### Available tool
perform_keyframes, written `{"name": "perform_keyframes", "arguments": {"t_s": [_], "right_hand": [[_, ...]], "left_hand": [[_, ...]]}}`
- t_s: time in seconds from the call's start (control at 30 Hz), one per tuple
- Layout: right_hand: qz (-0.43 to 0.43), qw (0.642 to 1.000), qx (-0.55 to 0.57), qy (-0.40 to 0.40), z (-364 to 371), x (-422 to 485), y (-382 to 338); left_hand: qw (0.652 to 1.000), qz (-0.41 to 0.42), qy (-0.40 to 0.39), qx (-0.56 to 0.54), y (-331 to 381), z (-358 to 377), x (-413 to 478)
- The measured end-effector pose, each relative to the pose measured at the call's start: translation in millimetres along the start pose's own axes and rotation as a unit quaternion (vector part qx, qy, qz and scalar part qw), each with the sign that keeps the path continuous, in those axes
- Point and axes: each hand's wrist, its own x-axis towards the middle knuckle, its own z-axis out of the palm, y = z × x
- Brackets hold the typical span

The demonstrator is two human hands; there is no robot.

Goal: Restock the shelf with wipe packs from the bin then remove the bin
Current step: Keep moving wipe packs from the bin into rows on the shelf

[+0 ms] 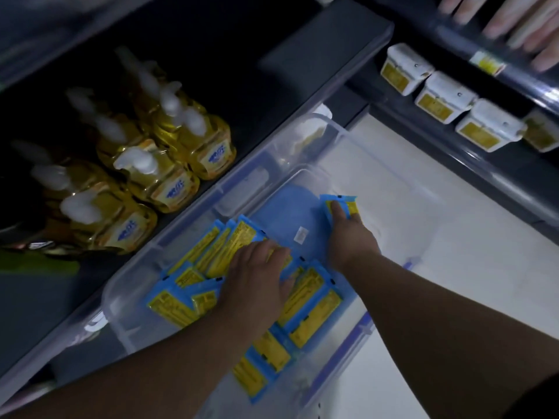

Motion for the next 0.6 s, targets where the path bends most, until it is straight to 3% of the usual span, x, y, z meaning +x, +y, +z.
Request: {"name": "perform_keyframes", "arguments": {"t_s": [0.07, 0.2, 0.37, 0.6], "right_hand": [[-0.033, 0.999, -0.004, 0.009, -14, -5, 6], [-0.065, 0.998, 0.026, 0.004, -34, -21, 14], [-0.096, 0.994, 0.056, -0.012, -40, -28, 19], [-0.128, 0.989, 0.069, 0.009, -52, -38, 18]], "left_hand": [[1.0, 0.008, -0.007, -0.011, 3, 10, 1], [0.993, 0.012, -0.106, -0.04, 25, 23, 12], [0.975, 0.043, -0.215, 0.044, 37, 39, 29], [0.984, -0.027, -0.135, -0.111, 37, 25, 28]]}}
